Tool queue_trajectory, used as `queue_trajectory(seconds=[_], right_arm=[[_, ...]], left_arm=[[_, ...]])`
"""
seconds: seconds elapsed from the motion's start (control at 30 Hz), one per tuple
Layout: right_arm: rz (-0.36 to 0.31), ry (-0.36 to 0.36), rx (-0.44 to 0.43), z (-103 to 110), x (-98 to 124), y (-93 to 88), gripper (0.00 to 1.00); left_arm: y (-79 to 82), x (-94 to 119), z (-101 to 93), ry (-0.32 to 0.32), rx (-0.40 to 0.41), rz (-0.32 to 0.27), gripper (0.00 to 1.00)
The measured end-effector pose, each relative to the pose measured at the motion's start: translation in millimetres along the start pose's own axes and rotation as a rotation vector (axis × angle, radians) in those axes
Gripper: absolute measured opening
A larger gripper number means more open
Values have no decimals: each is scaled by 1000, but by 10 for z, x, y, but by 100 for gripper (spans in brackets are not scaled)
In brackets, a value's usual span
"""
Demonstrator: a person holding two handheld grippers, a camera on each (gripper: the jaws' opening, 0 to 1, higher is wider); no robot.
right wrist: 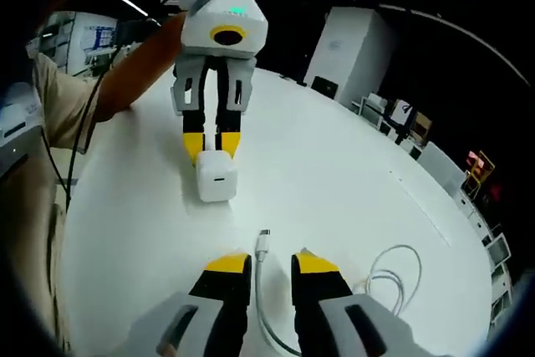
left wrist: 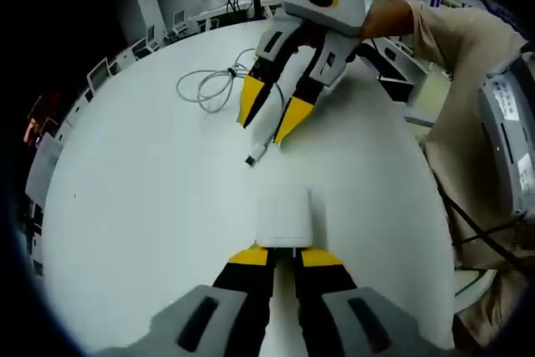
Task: Plug the desk Type‑C cable into the charger adapter.
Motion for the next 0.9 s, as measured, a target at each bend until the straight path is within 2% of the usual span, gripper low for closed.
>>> queue_trajectory(seconds=[0.07, 0.27, 0.5, 0.9], right_arm=[[20, 0, 16, 4, -14, -2, 21], [23, 7, -7, -14, -41, -2, 16], [-17, 14, -68, 0, -54, -52, 11], [-42, 49, -144, -13, -76, -84, 5]], left_arm=[[0, -1, -2, -1, -1, 0, 11], [-2, 2, 0, -2, -6, -2, 11], [-5, 4, 2, -2, -9, -2, 11], [-13, 2, 4, -3, -11, -4, 11]])
Point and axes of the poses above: the point that each gripper's makers call its tool centre point, and the gripper's own axes: x roughly backward along the fingers, z roughly to its left, y roughly out of its top, the point moved 10 cm from there along x, roughly backward along the fingers, and after that the axes turned 6 degrees about -z, right-handed, at the moved point
